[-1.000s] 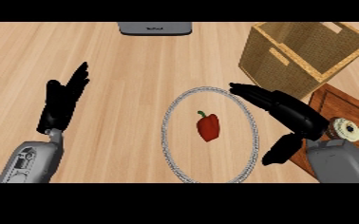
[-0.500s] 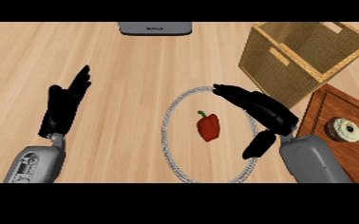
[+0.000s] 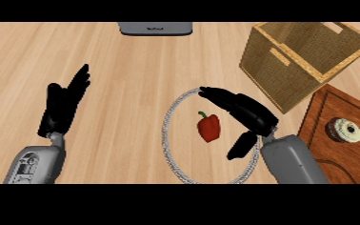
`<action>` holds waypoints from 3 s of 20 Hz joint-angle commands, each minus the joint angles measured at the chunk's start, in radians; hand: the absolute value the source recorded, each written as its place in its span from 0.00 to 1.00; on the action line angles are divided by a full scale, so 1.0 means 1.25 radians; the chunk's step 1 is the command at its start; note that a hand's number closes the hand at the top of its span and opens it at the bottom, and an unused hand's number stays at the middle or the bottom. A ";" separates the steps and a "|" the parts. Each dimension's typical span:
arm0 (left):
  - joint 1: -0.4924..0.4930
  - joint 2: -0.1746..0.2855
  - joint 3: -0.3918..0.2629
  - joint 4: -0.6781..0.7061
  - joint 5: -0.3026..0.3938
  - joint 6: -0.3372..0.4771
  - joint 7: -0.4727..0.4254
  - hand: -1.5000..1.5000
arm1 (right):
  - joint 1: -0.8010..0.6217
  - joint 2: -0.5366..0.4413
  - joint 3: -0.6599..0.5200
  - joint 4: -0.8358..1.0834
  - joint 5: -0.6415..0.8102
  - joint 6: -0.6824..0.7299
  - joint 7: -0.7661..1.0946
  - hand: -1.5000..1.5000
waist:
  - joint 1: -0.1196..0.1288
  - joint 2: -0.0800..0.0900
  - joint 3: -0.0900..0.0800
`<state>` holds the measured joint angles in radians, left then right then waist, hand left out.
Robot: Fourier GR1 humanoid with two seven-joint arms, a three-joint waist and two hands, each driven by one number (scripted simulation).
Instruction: Pick the bell pepper from the placemat and place it in the basket
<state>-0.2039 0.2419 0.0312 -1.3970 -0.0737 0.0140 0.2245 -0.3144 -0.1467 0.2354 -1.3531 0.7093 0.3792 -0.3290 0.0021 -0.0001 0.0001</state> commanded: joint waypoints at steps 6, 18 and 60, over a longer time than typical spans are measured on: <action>-0.054 -0.017 0.030 0.065 -0.027 -0.015 -0.014 0.50 | -0.035 0.049 0.002 0.055 0.060 0.010 0.024 0.00 | -0.002 0.000 0.000; -0.029 -0.023 0.046 0.029 -0.033 -0.044 0.004 0.50 | -0.054 0.107 -0.008 0.169 0.106 -0.041 -0.007 0.00 | 0.001 0.001 0.000; -0.017 -0.052 0.051 0.011 -0.054 -0.029 -0.003 0.50 | -0.096 0.117 0.170 -0.493 -0.085 -0.036 0.758 1.00 | -0.010 -0.006 -0.001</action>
<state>-0.2070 0.1860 0.0919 -1.4030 -0.1400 -0.0326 0.2335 -0.3879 -0.0004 0.4604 -1.7991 0.7419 0.3519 0.4654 -0.0042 -0.0058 -0.0004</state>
